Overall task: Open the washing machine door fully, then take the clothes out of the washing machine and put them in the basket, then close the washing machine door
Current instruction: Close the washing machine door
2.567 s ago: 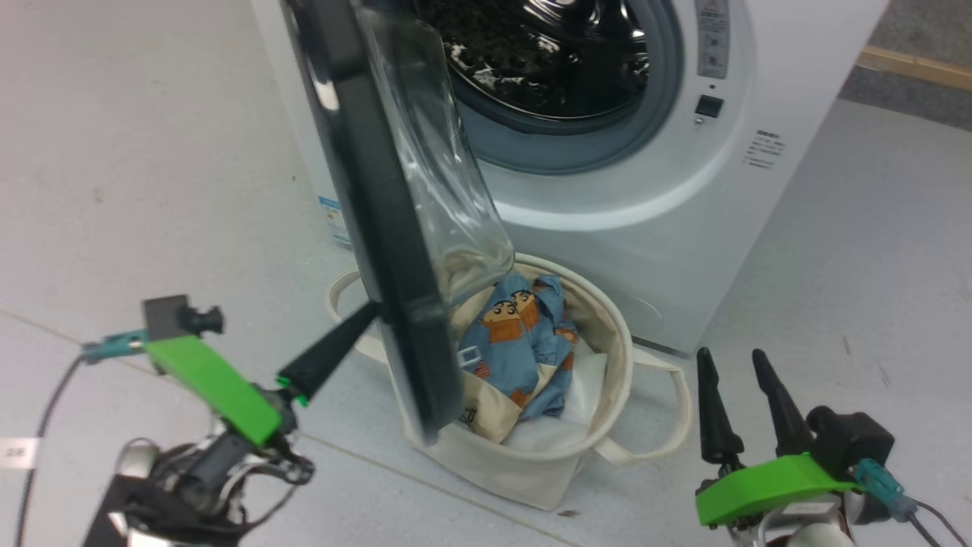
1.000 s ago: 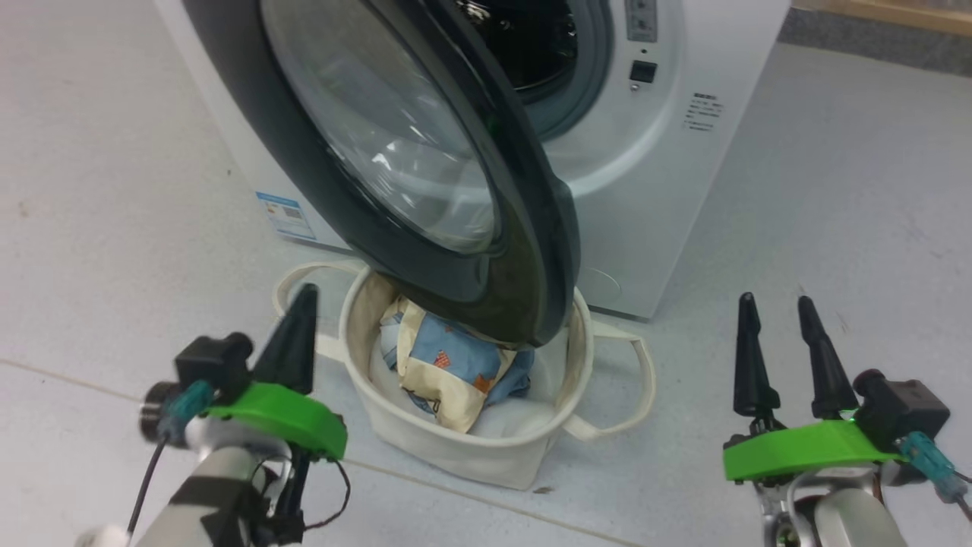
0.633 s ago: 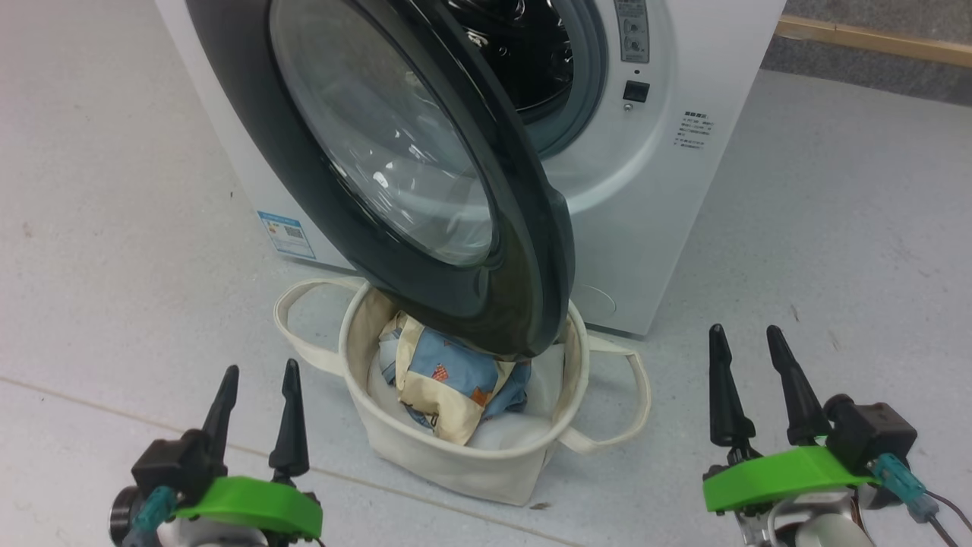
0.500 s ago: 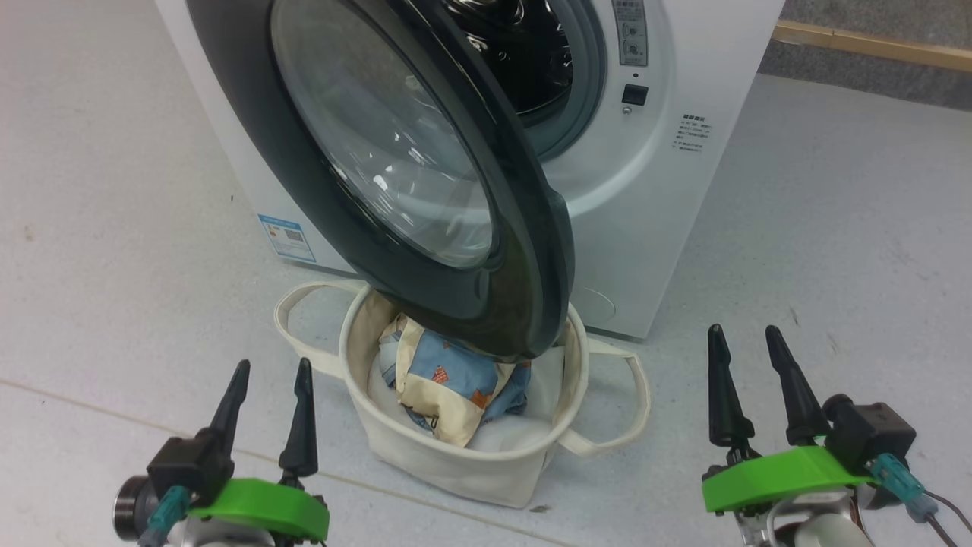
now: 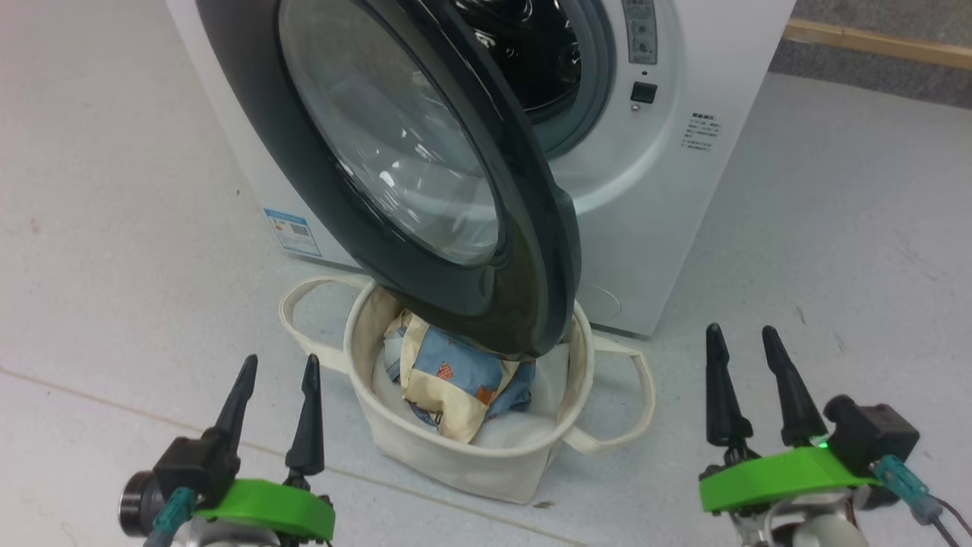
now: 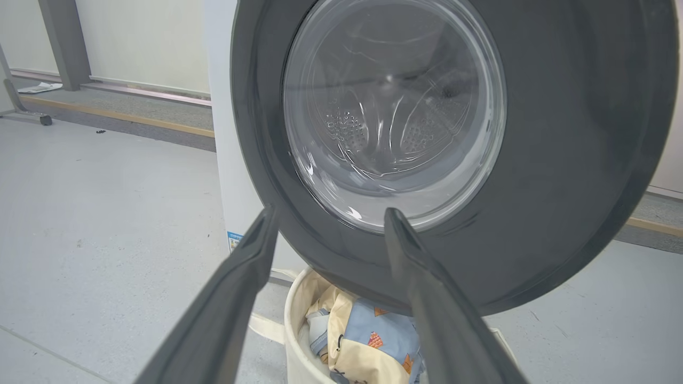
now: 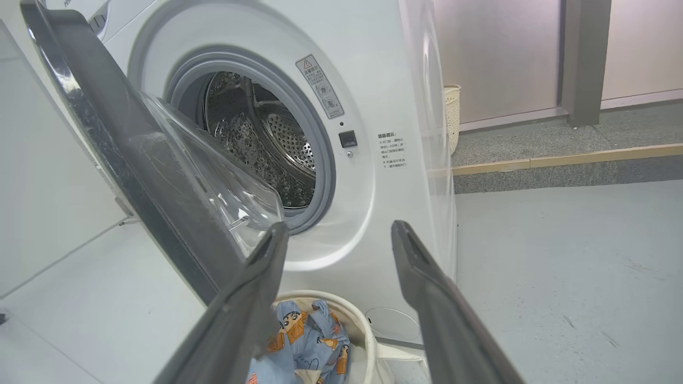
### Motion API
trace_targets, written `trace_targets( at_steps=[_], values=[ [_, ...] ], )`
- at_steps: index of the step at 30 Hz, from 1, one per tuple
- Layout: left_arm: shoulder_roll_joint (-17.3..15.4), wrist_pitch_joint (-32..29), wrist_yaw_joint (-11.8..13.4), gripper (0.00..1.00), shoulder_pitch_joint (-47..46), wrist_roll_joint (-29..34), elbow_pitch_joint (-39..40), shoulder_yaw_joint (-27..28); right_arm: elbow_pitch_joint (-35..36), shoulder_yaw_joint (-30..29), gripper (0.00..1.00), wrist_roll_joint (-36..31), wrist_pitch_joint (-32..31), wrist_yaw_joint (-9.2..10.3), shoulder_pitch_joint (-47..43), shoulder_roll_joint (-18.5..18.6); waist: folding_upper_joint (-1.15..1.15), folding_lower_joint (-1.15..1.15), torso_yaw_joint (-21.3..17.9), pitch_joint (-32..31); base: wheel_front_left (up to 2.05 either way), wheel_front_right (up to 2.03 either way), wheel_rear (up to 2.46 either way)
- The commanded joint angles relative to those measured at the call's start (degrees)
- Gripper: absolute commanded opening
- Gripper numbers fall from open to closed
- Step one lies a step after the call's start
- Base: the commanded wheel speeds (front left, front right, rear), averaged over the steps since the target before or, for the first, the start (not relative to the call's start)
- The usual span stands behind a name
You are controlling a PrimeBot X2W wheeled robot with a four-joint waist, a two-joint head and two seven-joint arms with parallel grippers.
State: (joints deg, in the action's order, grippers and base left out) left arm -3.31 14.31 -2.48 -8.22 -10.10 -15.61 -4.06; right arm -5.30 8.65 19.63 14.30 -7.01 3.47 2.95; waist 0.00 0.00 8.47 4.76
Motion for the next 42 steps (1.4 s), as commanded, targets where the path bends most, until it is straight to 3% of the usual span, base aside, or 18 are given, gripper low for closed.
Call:
trace_targets(
  at_steps=[1,8,9,10,11,15,19,28,42],
  values=[
    [-0.2,0.7,0.0,1.0,-1.7,0.3,1.3,2.4,2.4,1.9,1.0,0.4,0.7,-0.47,2.6,-0.1,0.0,0.0,0.0,0.3,0.0,0.0,0.0],
    [0.3,0.7,-0.7,1.0,-3.1,-0.1,-0.3,2.7,7.1,10.7,1.0,2.0,0.7,-0.47,6.4,-0.1,0.0,0.0,0.9,1.1,0.0,0.0,0.0],
    [0.3,0.7,-0.7,1.0,-3.2,-0.1,-0.5,2.7,7.6,12.1,0.93,2.3,0.7,-0.47,6.9,-0.1,0.0,0.0,1.2,1.2,0.0,0.0,0.0],
    [0.4,0.7,-0.7,1.0,-3.3,-0.3,-0.8,2.7,8.0,13.9,0.19,2.8,0.7,-0.47,7.3,-0.1,0.0,0.0,1.3,1.3,0.0,0.0,0.0],
    [0.4,0.7,-0.7,1.0,-3.4,-0.4,-1.1,2.7,7.7,16.1,0.0,3.3,0.7,-0.47,7.6,-0.1,0.0,0.0,1.4,1.4,0.0,0.0,0.0],
    [0.4,0.7,-0.6,1.0,-3.7,-1.0,-2.3,2.0,2.8,26.4,0.0,2.4,0.7,-0.47,10.5,-0.1,0.0,0.0,2.2,1.6,0.0,0.0,0.0],
    [0.4,0.7,-0.1,1.0,-4.2,-2.2,-3.2,0.6,-3.4,29.0,0.0,2.0,0.7,-0.47,13.6,-0.1,0.0,0.0,3.7,1.9,0.0,0.0,0.0],
    [0.4,0.7,0.6,1.0,-5.6,-4.2,-6.0,-1.6,-13.5,20.6,0.0,-0.8,0.7,-0.47,19.6,-0.1,0.0,0.0,6.5,3.5,0.0,0.0,0.0],
    [0.4,0.7,1.4,1.0,-6.2,-6.0,-5.8,-3.0,-22.3,8.3,0.0,-4.1,0.7,-0.47,26.2,-0.1,0.0,0.0,7.9,4.9,0.0,0.0,0.0]
  ],
)
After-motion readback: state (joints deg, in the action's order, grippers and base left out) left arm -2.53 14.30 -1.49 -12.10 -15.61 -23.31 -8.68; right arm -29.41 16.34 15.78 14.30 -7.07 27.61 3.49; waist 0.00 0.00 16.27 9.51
